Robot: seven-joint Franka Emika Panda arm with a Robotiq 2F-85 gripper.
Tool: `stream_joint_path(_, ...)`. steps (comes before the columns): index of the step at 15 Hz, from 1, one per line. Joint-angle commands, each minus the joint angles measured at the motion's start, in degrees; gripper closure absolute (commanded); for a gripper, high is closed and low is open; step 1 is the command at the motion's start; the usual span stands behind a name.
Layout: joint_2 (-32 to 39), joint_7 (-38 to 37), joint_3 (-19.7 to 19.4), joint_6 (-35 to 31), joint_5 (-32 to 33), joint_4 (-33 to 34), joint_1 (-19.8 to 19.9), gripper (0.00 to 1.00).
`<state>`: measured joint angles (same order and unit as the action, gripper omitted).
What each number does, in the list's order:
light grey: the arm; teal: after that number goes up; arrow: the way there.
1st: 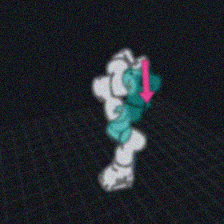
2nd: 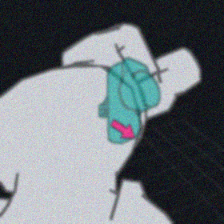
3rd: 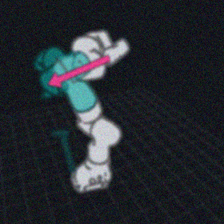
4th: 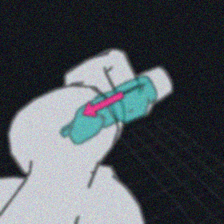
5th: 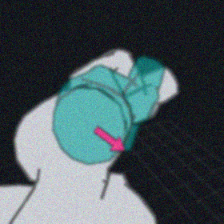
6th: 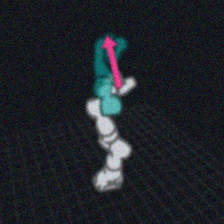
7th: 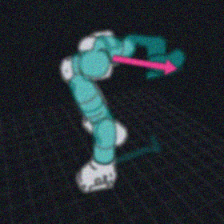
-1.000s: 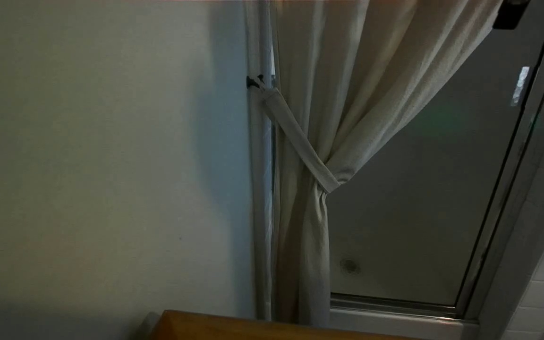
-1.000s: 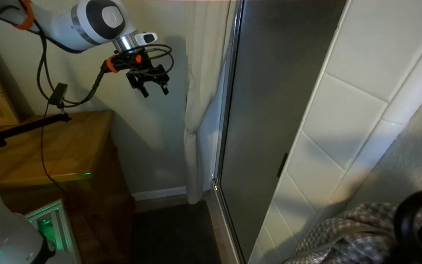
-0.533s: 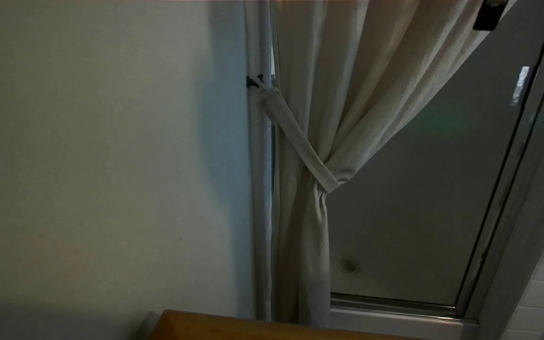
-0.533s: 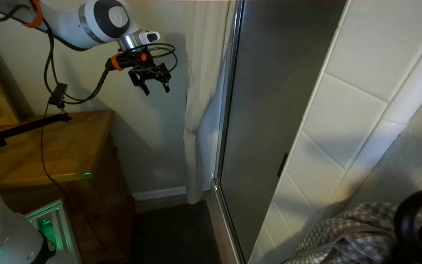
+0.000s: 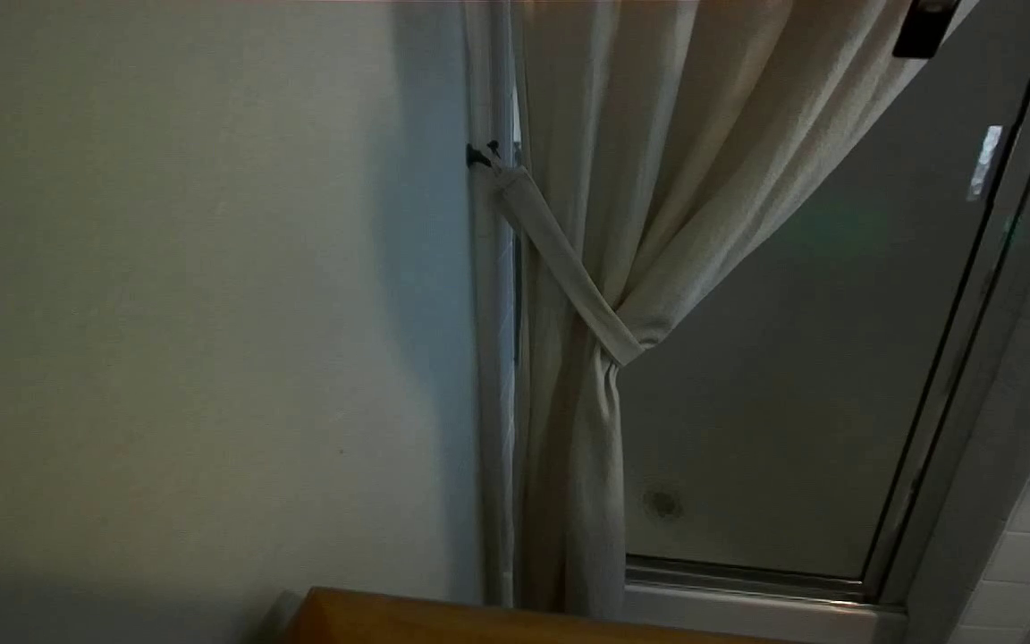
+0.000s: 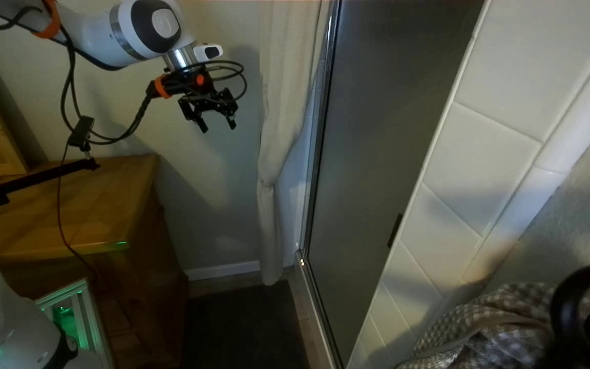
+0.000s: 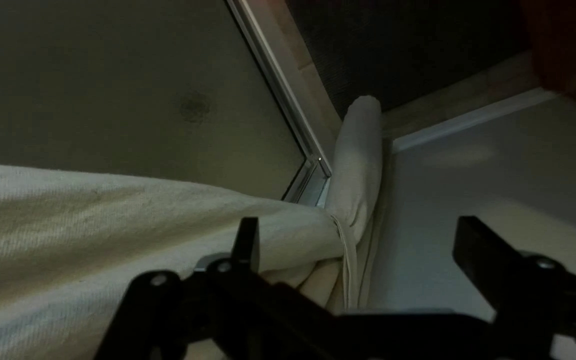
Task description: Unhook the curtain strap
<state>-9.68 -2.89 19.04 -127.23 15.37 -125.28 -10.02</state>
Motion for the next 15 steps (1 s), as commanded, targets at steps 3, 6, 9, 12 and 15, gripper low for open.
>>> stream_joint_path(3, 9.82, -3.15, 0.18, 4.96, -0.29, 11.50, -3.04, 0.00)
stream_joint_path(6, 14.99, -4.56, -0.31, 3.83, -1.08, 17.34, -4.43, 0.00)
stream_joint_path(9, 20.38, -6.00, -1.00, 4.27, -3.20, 23.58, -5.45, 0.00)
stream_joint_path(12, 25.91, -6.31, -1.60, 3.90, -6.19, 29.69, -6.48, 0.00)
stream_joint_path(15, 32.19, -7.23, -2.04, 4.76, -8.42, 36.34, -8.25, 0.00)
